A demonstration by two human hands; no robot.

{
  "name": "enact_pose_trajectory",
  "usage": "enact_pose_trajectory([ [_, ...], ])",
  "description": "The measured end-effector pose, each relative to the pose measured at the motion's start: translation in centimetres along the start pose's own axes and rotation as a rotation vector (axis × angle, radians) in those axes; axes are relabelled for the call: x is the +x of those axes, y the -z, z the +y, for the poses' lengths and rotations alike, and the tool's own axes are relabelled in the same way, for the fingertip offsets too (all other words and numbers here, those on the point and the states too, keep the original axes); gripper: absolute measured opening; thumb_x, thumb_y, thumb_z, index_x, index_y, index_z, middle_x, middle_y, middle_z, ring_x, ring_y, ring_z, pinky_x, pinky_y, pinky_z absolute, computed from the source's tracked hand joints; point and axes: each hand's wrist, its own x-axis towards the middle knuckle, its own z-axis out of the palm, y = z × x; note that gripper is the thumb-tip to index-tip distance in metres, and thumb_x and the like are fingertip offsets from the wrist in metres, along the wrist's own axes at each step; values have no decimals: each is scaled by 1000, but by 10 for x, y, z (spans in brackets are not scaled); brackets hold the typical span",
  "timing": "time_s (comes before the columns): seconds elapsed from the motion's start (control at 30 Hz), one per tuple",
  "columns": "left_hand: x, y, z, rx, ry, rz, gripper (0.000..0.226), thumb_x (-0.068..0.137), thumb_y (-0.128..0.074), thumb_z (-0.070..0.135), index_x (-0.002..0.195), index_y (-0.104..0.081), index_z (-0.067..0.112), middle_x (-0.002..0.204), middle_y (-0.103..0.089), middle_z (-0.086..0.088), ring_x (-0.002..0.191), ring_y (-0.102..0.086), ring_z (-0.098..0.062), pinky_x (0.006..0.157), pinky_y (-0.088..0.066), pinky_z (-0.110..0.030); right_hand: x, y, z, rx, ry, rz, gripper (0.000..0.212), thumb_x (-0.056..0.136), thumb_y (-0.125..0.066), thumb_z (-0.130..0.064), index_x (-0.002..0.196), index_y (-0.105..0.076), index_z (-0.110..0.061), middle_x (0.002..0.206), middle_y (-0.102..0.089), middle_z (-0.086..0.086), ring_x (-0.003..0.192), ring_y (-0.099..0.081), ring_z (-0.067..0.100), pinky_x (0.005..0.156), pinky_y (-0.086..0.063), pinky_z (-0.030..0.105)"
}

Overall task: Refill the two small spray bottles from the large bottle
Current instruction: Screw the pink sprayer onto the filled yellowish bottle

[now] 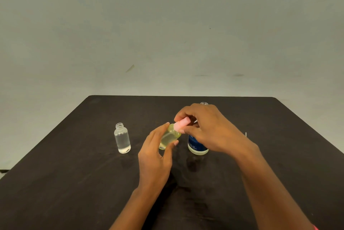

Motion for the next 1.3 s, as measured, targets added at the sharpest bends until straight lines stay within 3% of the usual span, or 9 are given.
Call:
enact_pose_trajectory([
  [0.17, -2, -1, -5, 15, -64, -14, 51, 77, -72, 3, 124, -56, 14, 116, -63, 1, 110, -57, -7, 93, -45, -17, -1, 0, 0, -50, -62, -9, 26, 90, -54, -47, 80, -57, -22, 68, -53, -8, 73, -43, 9, 64, -34, 24],
  [0.37, -4, -2, -8, 72, -90, -53, 49, 76, -71, 4, 124, -57, 8, 116, -64, -4, 109, -57, -9, 94, -43, -15, 1, -5, -4, -281, -154, 31, 52, 88, -37, -64, 53, -34, -26, 64, -40, -3, 56, -36, 7, 55, -31, 26],
  [0.5, -3, -1, -4, 48, -108, -67, 53, 77, -68, 8, 127, -53, 17, 116, -63, 1, 109, -57, -6, 93, -44, -15, -3, 0, -3, -304, -169, 7, 63, 74, -25, -81, 64, -53, -25, 73, -52, -4, 65, -51, 11, 61, -44, 30],
  [0.6, -1, -1, -1, 21, -94, -66, 48, 78, -68, 8, 124, -57, 15, 118, -62, 2, 112, -56, -6, 94, -43, -15, -9, 10, -2, -146, -95, -92, 52, 77, -61, -61, 121, -50, -36, 106, -58, -10, 97, -55, 11, 86, -48, 31],
  [0.7, -1, -2, -2, 30, -81, -72, 46, 78, -68, 12, 123, -58, 10, 117, -63, 0, 110, -58, -9, 92, -44, -15, -9, 13, -5, -124, 31, -115, 39, 83, -68, -19, 117, -56, -36, 109, -57, -10, 101, -52, 9, 93, -43, 32],
  [0.8, -1, -2, -4, 44, -80, -70, 46, 78, -70, 11, 122, -58, 10, 116, -63, -1, 109, -58, -9, 93, -45, -16, -6, 9, -7, -165, 41, -87, 29, 86, -59, -6, 103, -65, -29, 102, -60, -7, 96, -56, 14, 90, -45, 38],
  [0.97, -2, -2, -4, 56, -104, -84, 51, 76, -72, 7, 124, -56, 12, 118, -63, -1, 112, -55, -6, 95, -42, -15, -7, 7, -3, -136, -3, -83, 14, 88, -60, -21, 101, -67, -22, 98, -65, -5, 96, -54, 14, 89, -44, 33],
  [1.13, -4, -2, -6, 52, -112, -98, 53, 76, -72, 4, 125, -56, 14, 118, -62, -1, 113, -55, -5, 95, -44, -17, -6, 4, -3, -251, -50, -112, 24, 93, -53, -31, 95, -66, -12, 95, -63, 8, 102, -52, 24, 72, -40, 26],
  [1.3, -4, -3, -6, 67, -124, -96, 49, 77, -67, 8, 124, -57, 11, 117, -64, -2, 111, -55, -5, 95, -43, -15, -5, -2, -4, -364, -124, -33, 42, 94, -42, -52, 76, -51, -14, 88, -49, 4, 77, -43, 20, 55, -28, 26],
])
